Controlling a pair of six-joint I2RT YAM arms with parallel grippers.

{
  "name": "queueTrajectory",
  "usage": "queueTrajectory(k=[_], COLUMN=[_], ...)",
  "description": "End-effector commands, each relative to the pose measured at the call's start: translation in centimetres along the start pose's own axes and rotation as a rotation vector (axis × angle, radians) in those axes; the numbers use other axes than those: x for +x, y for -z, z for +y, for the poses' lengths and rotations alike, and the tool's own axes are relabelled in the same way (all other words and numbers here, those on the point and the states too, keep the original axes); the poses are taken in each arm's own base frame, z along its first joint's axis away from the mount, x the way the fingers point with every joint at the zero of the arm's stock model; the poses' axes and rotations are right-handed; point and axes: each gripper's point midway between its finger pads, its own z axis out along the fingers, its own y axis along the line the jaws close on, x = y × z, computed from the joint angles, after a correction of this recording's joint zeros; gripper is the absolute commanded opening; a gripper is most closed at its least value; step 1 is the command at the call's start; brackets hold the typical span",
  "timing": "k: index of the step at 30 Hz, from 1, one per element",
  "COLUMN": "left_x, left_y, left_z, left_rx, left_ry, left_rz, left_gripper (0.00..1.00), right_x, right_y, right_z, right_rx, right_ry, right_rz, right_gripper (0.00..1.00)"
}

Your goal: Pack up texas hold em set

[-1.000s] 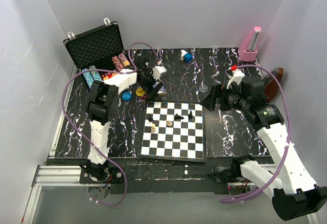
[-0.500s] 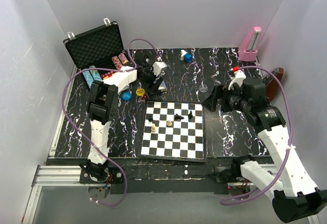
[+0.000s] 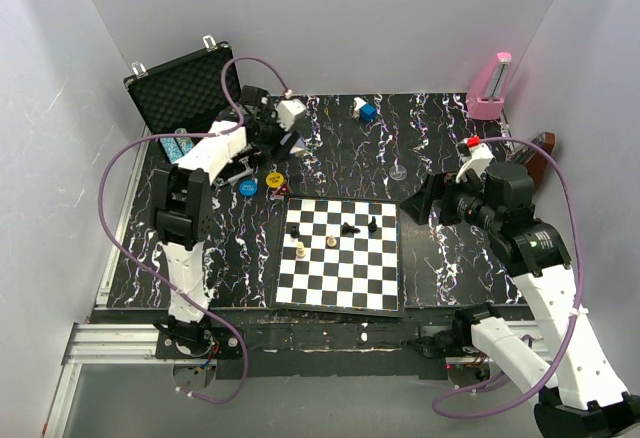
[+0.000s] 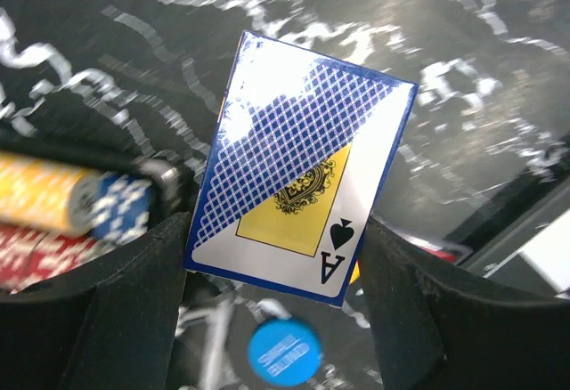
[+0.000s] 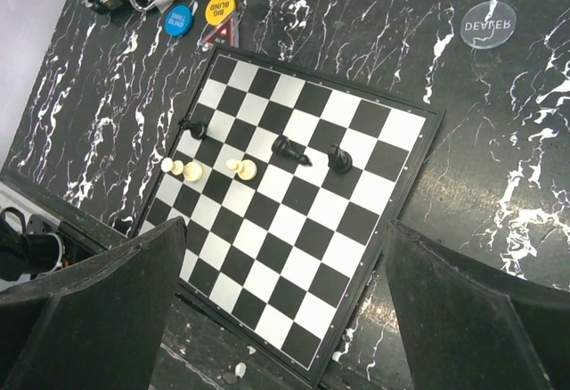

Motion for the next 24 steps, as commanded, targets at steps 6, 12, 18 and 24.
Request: queueTrajectory(k=[6, 12, 18, 24], left_x=[3.8, 8.1, 8.8, 9.7], left_y=[8.3, 10.8, 11.3, 10.5], left_z=[13.1, 17.5, 19.6, 21.2], left_rx=[-0.324, -0.449, -0.472, -0.486], left_ry=[0.116, 0.134, 0.146, 0.146], left_rz=[-0.087, -0.019, -0.021, -0.009], left_gripper=[0.0, 0.0, 0.0, 0.0], right_x=[0.4, 1.4, 1.9, 2.8], right_y=[0.2, 0.2, 0.0, -0.8], right_z=[2.0, 2.5, 3.0, 3.1], right_rx=[-0.138, -0.178, -0.218, -0.241], right_ry=[0.029, 0.031, 0.014, -0.023], right_rz=[-0.019, 0.009, 0.027, 0.063], right_gripper=[0.97, 0.97, 0.97, 0.96])
